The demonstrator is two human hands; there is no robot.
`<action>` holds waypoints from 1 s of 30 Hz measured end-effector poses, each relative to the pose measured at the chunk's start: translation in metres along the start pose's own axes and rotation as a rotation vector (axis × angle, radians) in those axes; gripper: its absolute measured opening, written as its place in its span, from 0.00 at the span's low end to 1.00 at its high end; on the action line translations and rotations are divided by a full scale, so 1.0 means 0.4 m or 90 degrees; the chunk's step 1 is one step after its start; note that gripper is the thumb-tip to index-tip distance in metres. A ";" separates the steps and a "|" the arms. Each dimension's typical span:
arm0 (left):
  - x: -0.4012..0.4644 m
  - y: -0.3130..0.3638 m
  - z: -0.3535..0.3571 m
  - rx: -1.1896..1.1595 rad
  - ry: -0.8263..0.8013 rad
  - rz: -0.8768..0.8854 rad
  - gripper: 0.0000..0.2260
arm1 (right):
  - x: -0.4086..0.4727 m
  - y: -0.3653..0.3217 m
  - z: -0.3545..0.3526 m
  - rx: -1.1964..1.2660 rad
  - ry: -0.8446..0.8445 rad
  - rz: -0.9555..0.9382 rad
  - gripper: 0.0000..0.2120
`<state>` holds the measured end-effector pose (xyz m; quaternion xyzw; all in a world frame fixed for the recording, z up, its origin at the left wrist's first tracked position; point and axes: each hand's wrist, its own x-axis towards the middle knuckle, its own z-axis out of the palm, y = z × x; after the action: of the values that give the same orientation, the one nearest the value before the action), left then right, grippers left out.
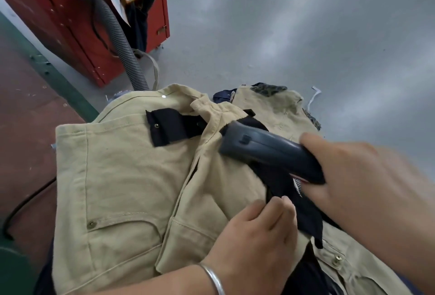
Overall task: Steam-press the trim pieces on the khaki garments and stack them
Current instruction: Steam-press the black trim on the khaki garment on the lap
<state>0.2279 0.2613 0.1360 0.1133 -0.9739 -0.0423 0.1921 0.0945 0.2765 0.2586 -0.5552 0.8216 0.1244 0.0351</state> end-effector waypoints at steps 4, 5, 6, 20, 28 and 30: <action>0.000 -0.001 0.008 -0.011 0.000 -0.003 0.14 | 0.118 -0.055 0.019 0.033 0.088 -0.024 0.16; -0.002 -0.002 0.011 -0.016 0.003 -0.008 0.14 | 0.146 -0.064 0.023 0.060 0.095 -0.023 0.15; -0.003 -0.001 0.012 -0.024 0.005 -0.014 0.14 | 0.169 -0.064 0.029 0.085 0.112 -0.017 0.14; 0.049 -0.114 -0.015 0.009 -0.023 -0.016 0.18 | 0.103 0.144 -0.042 0.273 0.159 0.119 0.20; 0.118 -0.222 -0.025 0.041 -0.042 -0.049 0.14 | 0.018 0.235 -0.012 0.330 0.118 0.175 0.17; 0.119 -0.212 -0.039 0.021 -0.049 -0.069 0.13 | 0.005 0.234 -0.017 0.328 0.117 0.168 0.17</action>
<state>0.2085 0.1669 0.1573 0.1676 -0.9735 -0.0410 0.1498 0.0078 0.3060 0.2801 -0.4250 0.8910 -0.1356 0.0837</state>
